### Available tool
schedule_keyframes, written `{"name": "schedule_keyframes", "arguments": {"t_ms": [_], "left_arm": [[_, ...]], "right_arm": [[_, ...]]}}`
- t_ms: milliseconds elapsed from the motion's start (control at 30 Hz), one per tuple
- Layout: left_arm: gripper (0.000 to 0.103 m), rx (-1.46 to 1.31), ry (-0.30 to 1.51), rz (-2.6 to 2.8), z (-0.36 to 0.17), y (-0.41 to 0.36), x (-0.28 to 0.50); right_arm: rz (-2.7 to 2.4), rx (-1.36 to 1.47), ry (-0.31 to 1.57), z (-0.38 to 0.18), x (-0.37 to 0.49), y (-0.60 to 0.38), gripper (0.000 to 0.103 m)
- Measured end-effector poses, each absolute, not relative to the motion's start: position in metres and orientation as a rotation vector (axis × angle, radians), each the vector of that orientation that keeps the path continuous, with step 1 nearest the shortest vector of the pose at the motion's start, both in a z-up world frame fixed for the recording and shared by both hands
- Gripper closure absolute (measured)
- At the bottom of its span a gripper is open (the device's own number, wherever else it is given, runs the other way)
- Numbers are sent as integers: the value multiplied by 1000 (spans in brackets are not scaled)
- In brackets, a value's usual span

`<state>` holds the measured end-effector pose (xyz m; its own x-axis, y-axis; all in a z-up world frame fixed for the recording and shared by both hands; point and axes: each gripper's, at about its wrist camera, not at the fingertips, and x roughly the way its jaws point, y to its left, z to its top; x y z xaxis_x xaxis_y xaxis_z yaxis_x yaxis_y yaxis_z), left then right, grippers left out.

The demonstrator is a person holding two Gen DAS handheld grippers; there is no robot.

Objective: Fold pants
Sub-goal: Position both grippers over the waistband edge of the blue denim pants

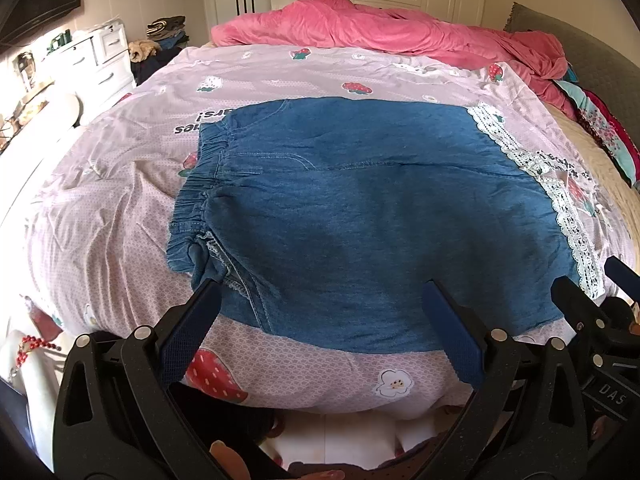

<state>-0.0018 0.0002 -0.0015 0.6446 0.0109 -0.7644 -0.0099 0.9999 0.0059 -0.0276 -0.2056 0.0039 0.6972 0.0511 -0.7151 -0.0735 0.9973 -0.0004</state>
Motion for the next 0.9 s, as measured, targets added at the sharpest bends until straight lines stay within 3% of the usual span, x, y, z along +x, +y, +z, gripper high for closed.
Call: {"name": "schedule_keyframes", "arguments": {"t_ms": [900], "left_arm": [[9,3,876,17,-6,5,1]], "right_arm": [[63,-37,799,3,-27,-204,4]]}}
